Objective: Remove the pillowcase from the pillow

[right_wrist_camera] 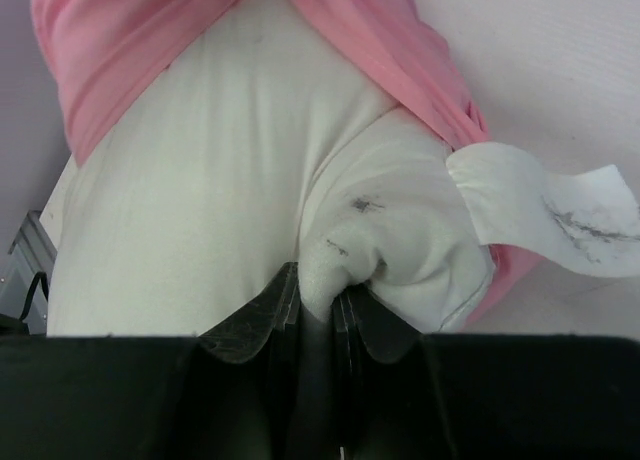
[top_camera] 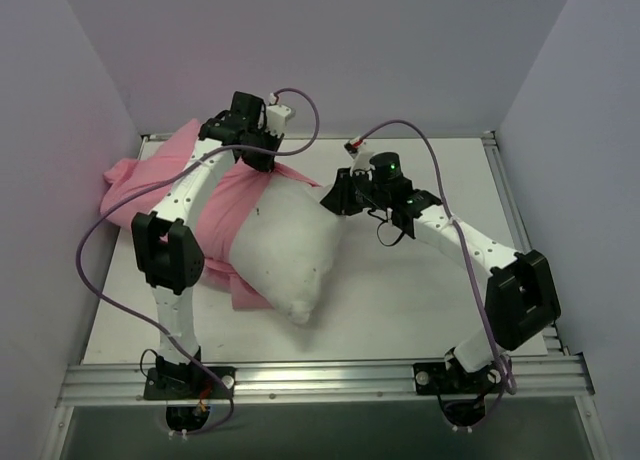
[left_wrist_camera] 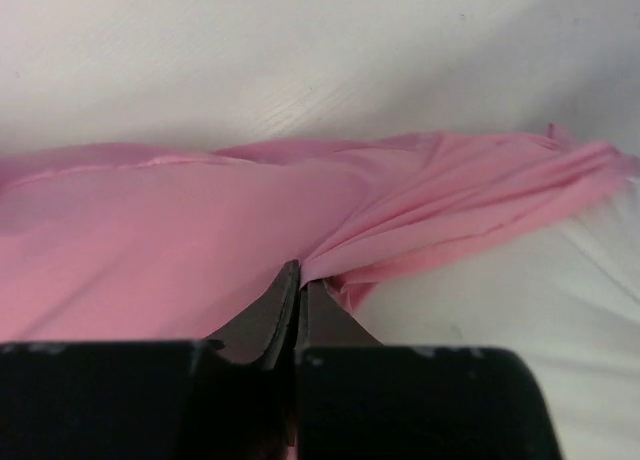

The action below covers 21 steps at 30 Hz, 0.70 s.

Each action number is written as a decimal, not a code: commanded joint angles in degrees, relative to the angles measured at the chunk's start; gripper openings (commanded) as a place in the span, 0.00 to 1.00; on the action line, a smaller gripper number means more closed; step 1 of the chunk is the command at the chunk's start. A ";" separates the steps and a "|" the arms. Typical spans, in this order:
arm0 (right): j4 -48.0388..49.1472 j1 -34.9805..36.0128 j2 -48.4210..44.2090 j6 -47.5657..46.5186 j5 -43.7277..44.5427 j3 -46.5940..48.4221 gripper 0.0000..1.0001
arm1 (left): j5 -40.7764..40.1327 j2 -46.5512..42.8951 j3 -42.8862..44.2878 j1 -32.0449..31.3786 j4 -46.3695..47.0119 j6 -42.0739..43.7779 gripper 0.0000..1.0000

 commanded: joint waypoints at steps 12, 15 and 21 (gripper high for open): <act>1.09 -5.46 -20.95 2.48 -7.44 -3.85 0.00 | -9.13 11.98 6.94 9.04 6.53 -3.07 0.02; 0.40 -10.13 -22.80 3.03 -8.52 -4.13 0.00 | -4.65 10.84 6.32 12.55 7.32 -3.07 0.02; -7.42 -13.20 -21.75 -2.25 -6.58 -4.30 0.00 | 0.36 7.68 0.97 14.85 9.77 -2.37 0.02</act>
